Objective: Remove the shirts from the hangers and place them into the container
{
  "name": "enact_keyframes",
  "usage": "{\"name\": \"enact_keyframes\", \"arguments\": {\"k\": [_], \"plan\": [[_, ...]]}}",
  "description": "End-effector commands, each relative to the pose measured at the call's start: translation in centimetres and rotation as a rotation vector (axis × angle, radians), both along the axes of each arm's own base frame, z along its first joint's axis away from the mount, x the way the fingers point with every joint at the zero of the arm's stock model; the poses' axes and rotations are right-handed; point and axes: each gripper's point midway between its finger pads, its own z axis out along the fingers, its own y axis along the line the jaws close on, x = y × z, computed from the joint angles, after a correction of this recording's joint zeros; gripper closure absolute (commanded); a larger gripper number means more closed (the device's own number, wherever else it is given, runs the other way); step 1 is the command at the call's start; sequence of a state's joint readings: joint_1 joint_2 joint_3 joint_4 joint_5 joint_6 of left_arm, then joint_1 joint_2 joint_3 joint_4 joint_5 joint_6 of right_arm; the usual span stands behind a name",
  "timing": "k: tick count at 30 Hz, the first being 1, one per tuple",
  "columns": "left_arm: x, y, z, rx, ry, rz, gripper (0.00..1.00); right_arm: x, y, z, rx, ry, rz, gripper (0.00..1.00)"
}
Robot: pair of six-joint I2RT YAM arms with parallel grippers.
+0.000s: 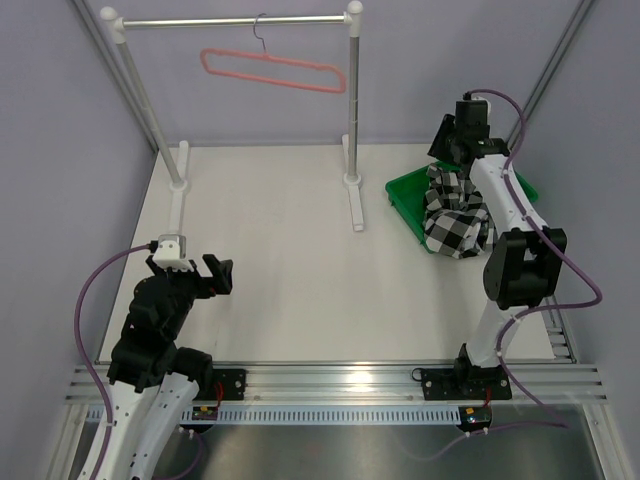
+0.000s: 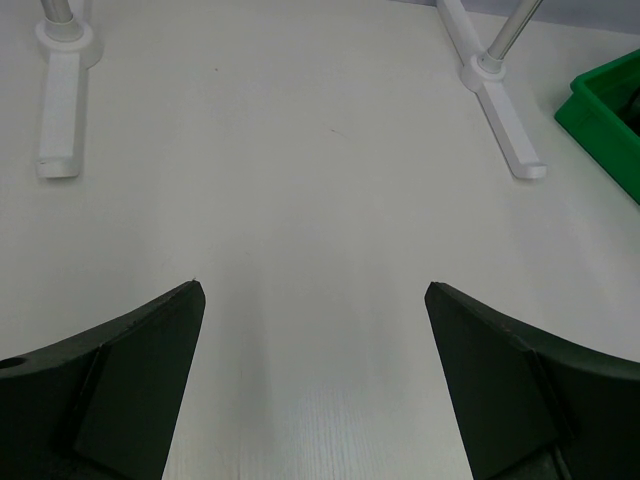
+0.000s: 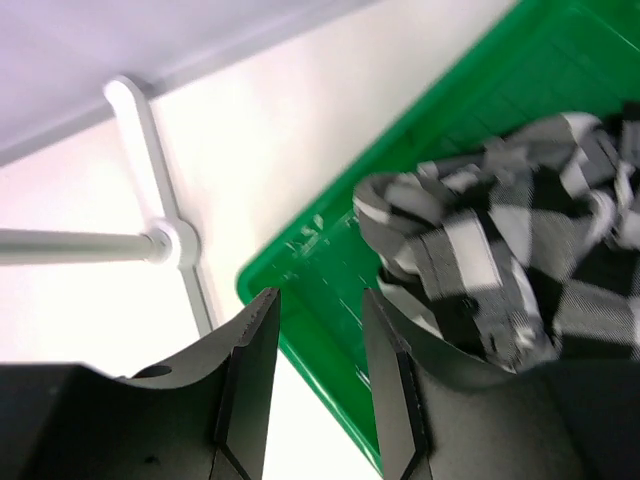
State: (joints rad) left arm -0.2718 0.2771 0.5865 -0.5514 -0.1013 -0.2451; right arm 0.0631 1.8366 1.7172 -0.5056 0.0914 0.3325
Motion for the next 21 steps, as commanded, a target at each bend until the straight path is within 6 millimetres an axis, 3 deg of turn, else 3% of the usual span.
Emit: {"name": "enact_keyframes", "arguments": {"k": [1, 4, 5, 9, 14, 15, 16, 21], "plan": [[0.3, -0.5, 0.8, -0.025, -0.028, -0.013, 0.01, 3.4, 1.5, -0.2, 0.051, -0.046, 0.053, 0.53], [0.3, -0.4, 0.8, -0.025, -0.029, -0.010, 0.01, 4.9, 1.7, -0.9, 0.066, -0.053, 0.041, 0.54], [0.3, -0.4, 0.7, -0.025, -0.028, -0.012, 0.01, 5.4, 1.5, -2.5, 0.066, -0.028, 0.035, 0.54], [0.3, -0.5, 0.8, -0.026, -0.030, -0.013, 0.01, 6.4, 0.5, -5.3, 0.080, 0.022, -0.016, 0.56], [0.3, -0.5, 0.8, -0.024, -0.029, -0.015, 0.01, 5.4, -1.7, -7.3, 0.113, 0.052, -0.088, 0.57], [0.3, -0.5, 0.8, -0.024, -0.029, -0.015, 0.01, 5.2, -3.4, -7.4, 0.110, 0.052, -0.118, 0.57], [0.3, -0.5, 0.8, -0.025, -0.031, -0.015, 0.01, 4.5, -3.9, -8.0, 0.106, 0.072, -0.123, 0.57], [0.3, -0.5, 0.8, -0.025, -0.032, -0.015, 0.01, 2.8, -5.0, -11.0, 0.119, 0.161, -0.135, 0.57]]}}
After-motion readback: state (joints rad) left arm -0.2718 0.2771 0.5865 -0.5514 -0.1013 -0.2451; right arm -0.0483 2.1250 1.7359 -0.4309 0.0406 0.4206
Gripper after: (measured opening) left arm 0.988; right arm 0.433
